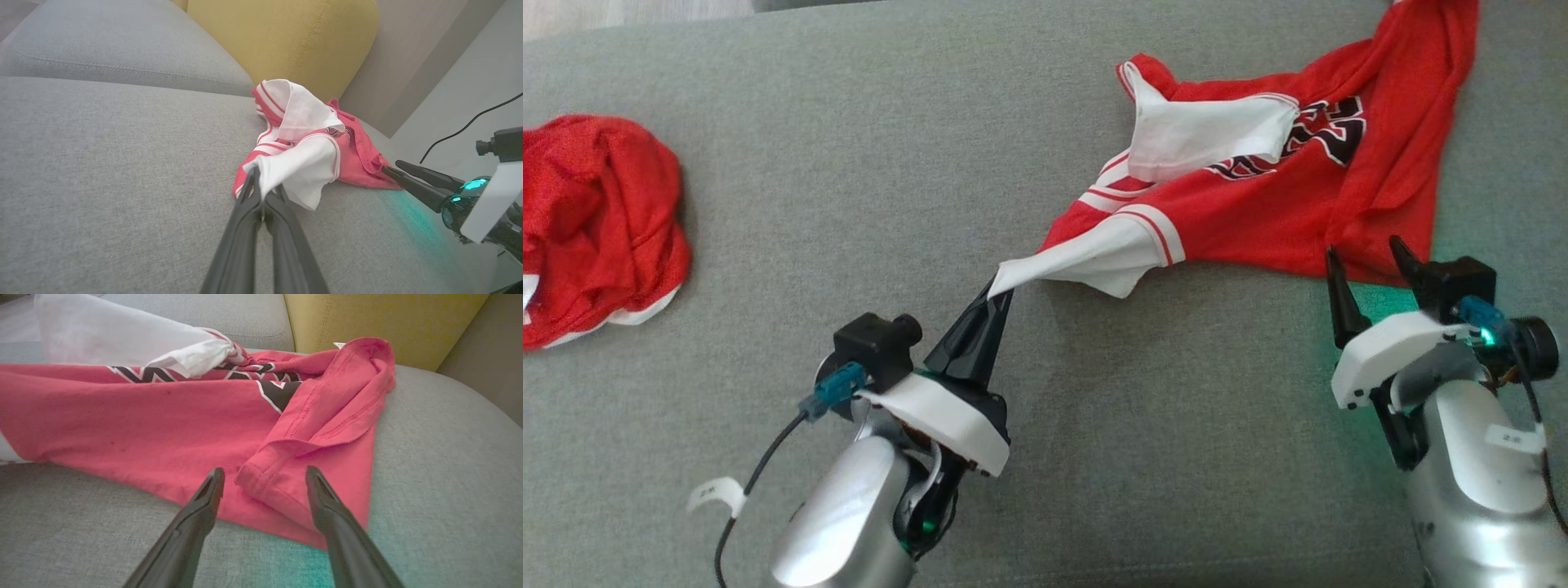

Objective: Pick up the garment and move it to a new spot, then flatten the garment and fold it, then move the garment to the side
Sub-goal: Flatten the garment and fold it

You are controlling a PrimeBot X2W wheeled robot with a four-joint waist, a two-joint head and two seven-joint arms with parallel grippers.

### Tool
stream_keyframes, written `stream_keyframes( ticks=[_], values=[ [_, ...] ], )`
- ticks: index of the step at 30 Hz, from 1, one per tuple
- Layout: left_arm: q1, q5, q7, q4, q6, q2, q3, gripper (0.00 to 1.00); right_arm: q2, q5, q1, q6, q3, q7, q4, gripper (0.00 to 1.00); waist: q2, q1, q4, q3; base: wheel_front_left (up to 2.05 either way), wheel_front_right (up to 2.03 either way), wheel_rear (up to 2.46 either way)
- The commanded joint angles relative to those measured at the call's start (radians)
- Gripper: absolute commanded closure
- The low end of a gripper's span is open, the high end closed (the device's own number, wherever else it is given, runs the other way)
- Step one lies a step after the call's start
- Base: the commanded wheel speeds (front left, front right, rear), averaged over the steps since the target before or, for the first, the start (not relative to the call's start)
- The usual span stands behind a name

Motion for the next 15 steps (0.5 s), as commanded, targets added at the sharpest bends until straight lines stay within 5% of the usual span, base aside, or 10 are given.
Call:
stream_keyframes(
  ticks=[1, 6, 7, 9, 15],
  values=[
    [-0.044, -0.007, -0.012, -0.035, 0.000, 0.007, 0.021, 1.00, -0.011, -0.010, -0.044, -0.001, 0.021, -0.014, -0.007, 0.00, 0.0000, -0.0001, 0.006, 0.005, 0.00, 0.00, 0.00],
    [-0.053, -0.010, -0.012, -0.036, 0.004, 0.007, 0.011, 1.00, -0.018, -0.015, -0.081, -0.001, 0.013, -0.037, 0.050, 0.00, 0.0000, -0.0001, 0.015, 0.019, 0.00, 0.00, 0.00],
    [-0.054, -0.010, -0.012, -0.036, 0.004, 0.007, 0.011, 1.00, -0.018, -0.013, -0.086, -0.001, 0.012, -0.039, 0.060, 0.09, 0.0000, -0.0001, 0.015, 0.020, 0.00, 0.00, 0.00],
    [-0.056, -0.010, -0.012, -0.034, 0.005, 0.007, 0.011, 1.00, -0.017, -0.009, -0.093, -0.001, 0.012, -0.047, 0.075, 0.95, 0.0000, -0.0001, 0.016, 0.022, 0.00, 0.00, 0.00],
    [-0.054, -0.006, -0.012, -0.027, 0.004, 0.007, 0.020, 1.00, -0.016, 0.016, -0.107, -0.001, 0.002, -0.091, 0.099, 1.00, 0.0000, -0.0001, 0.010, 0.018, 0.00, 0.00, 0.00]
  ],
)
